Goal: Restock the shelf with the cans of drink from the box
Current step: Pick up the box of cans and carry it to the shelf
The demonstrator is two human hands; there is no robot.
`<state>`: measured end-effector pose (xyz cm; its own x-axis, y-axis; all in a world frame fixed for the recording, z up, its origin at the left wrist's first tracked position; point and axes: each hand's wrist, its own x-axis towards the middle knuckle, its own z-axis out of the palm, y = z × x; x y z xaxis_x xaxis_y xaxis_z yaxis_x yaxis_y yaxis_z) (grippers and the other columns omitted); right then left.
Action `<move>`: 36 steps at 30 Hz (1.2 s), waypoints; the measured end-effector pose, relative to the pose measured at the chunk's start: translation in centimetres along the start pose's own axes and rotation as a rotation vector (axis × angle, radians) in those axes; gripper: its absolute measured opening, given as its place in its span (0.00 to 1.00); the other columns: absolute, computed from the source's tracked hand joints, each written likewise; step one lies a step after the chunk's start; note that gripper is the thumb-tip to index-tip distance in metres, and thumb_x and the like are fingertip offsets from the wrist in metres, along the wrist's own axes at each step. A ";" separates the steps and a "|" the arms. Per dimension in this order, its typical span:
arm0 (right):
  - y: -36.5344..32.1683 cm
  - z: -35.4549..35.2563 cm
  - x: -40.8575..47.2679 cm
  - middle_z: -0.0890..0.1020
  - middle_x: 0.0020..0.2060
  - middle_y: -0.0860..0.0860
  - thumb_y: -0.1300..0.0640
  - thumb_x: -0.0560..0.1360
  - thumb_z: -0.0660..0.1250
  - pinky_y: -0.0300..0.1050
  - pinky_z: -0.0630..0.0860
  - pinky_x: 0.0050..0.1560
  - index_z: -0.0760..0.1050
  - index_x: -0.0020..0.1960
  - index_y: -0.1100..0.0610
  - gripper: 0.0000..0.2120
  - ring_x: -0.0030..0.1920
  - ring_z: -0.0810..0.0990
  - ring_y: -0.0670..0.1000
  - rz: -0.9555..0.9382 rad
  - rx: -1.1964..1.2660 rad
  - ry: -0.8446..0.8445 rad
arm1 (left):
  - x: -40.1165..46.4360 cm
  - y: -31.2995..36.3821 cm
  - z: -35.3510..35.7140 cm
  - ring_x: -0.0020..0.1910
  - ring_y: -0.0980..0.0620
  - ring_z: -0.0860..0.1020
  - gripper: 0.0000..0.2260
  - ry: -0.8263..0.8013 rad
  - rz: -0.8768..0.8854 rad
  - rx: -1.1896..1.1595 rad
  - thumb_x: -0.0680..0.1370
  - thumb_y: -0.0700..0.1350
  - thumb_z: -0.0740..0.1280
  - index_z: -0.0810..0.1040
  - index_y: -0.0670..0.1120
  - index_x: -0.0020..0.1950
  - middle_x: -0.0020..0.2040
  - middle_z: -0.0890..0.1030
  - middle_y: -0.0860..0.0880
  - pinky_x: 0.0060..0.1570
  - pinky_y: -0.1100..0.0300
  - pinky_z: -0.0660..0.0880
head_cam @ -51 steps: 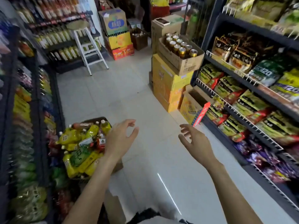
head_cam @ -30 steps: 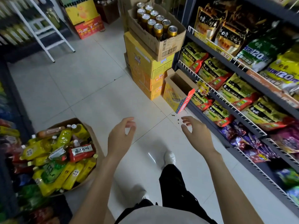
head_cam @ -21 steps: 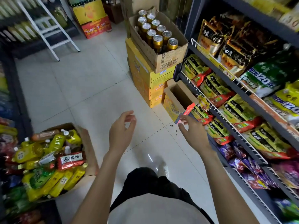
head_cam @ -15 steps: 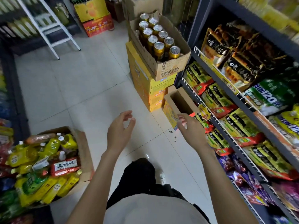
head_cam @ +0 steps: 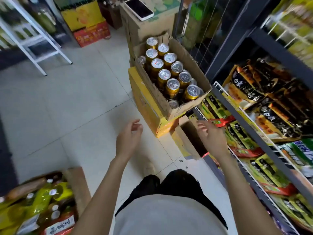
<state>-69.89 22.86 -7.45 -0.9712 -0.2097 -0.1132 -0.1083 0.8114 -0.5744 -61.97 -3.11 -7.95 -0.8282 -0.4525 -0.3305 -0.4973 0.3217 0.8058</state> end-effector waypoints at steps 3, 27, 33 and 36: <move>-0.4 -0.6 4.3 0.83 0.51 0.54 0.60 0.77 0.62 0.41 0.76 0.48 0.76 0.59 0.59 0.12 0.49 0.82 0.52 -0.018 -0.003 0.068 | 4.7 1.8 0.1 0.51 0.57 0.76 0.11 -0.012 -0.033 0.012 0.78 0.50 0.61 0.74 0.56 0.61 0.49 0.78 0.59 0.50 0.61 0.71; 2.0 2.7 38.7 0.68 0.67 0.62 0.55 0.78 0.60 0.54 0.72 0.53 0.49 0.75 0.61 0.31 0.61 0.74 0.63 0.012 -0.419 -0.269 | 27.0 8.2 10.6 0.62 0.49 0.74 0.27 0.160 -0.195 0.029 0.77 0.53 0.65 0.59 0.52 0.73 0.68 0.72 0.51 0.54 0.59 0.69; 2.1 4.1 40.5 0.72 0.65 0.62 0.59 0.79 0.59 0.55 0.74 0.46 0.55 0.73 0.59 0.25 0.54 0.78 0.66 0.014 -0.381 -0.186 | 28.5 7.1 12.4 0.58 0.41 0.76 0.32 0.230 -0.228 0.203 0.78 0.49 0.62 0.48 0.52 0.77 0.69 0.70 0.46 0.50 0.49 0.73; 2.5 4.5 41.1 0.79 0.55 0.65 0.58 0.79 0.59 0.54 0.73 0.44 0.55 0.71 0.59 0.23 0.49 0.80 0.66 0.021 -0.344 -0.168 | 28.9 6.5 12.6 0.50 0.38 0.79 0.33 0.241 -0.240 0.228 0.78 0.45 0.62 0.45 0.52 0.77 0.63 0.76 0.43 0.44 0.51 0.73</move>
<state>-109.16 13.75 -17.20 -0.9287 -0.2544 -0.2699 -0.1813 0.9462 -0.2681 -92.39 -3.58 -18.45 -0.6109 -0.7104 -0.3495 -0.7360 0.3468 0.5815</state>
